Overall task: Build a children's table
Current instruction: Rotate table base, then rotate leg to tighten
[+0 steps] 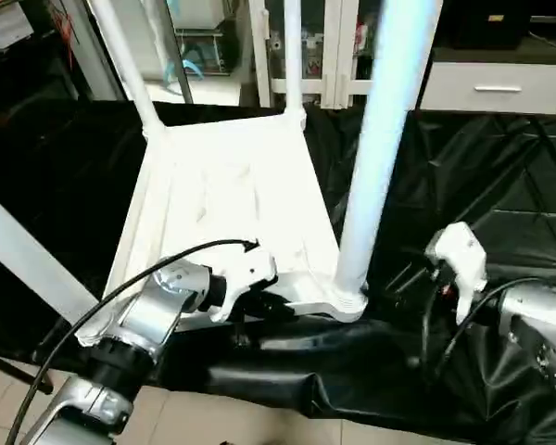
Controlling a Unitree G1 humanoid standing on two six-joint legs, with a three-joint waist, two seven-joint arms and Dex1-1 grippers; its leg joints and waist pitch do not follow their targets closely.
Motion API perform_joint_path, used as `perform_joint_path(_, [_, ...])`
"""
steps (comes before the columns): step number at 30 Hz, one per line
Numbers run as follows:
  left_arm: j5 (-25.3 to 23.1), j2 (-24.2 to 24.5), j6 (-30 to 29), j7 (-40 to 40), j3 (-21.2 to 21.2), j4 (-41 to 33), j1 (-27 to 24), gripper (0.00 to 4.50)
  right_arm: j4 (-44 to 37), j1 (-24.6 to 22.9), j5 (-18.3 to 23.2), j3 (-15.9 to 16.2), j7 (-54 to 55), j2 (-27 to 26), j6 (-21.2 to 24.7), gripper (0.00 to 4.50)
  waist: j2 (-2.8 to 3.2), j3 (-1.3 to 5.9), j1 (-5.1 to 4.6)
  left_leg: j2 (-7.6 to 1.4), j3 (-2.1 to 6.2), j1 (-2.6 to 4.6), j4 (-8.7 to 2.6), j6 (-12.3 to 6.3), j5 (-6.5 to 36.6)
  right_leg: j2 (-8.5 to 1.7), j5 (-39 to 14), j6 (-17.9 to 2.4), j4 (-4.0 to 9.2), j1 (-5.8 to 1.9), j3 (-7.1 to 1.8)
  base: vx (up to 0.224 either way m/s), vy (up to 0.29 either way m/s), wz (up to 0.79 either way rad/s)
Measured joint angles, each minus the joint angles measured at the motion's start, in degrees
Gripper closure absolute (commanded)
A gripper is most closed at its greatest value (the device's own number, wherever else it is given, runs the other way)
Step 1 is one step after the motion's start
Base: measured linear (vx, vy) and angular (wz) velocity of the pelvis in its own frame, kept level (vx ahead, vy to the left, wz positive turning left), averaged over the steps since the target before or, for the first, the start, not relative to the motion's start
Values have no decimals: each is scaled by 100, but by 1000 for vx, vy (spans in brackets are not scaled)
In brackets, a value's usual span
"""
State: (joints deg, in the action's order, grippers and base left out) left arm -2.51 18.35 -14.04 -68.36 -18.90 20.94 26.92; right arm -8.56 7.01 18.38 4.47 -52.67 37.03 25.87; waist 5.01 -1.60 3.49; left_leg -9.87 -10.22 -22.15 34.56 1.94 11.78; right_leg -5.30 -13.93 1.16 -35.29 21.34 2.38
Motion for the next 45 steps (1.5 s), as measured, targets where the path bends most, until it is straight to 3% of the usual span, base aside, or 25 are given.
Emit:
perform_joint_path(10, [-46, 45, -73, 76, -19, -63, 50, 450, 1026, 908, -435, 507, -414, -103, -560, 10, -63, -17, -13, -1, -3, -3, 40, -7, -7, -1, 0, -1, -63, 19, -13, 0, 0, 0])
perform_joint_path(19, [-62, 42, -132, 144, -52, -139, 47, 450, 1598, 1132, -501, 730, -797, -194, -812, 10, -122, -29, -2, -1, -8, -5, 54, -11, -9, -4, -1, -3, -84, 26, -19, 0, 0, 0])
perform_joint_path(20, [-63, 38, -130, 158, -54, -138, 47, 450, 1626, 1159, -509, 735, -812, -210, -857, 35, -125, -28, 4, -1, -8, -5, 54, -14, -11, -4, -1, -3, -85, 26, -18, 0, 0, 0])
perform_joint_path(23, [-63, 37, -119, 177, -55, -136, 48, 450, 1914, 1347, -567, 766, -907, -316, -1002, 44, -126, -27, 4, -1, -8, -8, 60, -15, -12, -5, -1, -3, -89, 27, -19, 0, 0, 0])
perform_joint_path(35, [-66, 90, -119, 175, -61, -141, 53, 450, 2352, 1513, -662, 924, -1133, -503, -1302, 158, -140, -24, 7, -3, -8, -14, 67, -18, -13, -5, -1, -3, -98, 35, -18, 0, 0, 0])
perform_joint_path(45, [-69, 145, -115, 181, -62, -142, 42, 450, 2580, 1587, -701, 939, -1215, -596, -1483, 177, -175, -13, -13, -6, -8, -12, 72, -18, -14, -3, -1, -3, -110, 39, -20, 0, 0, 0])
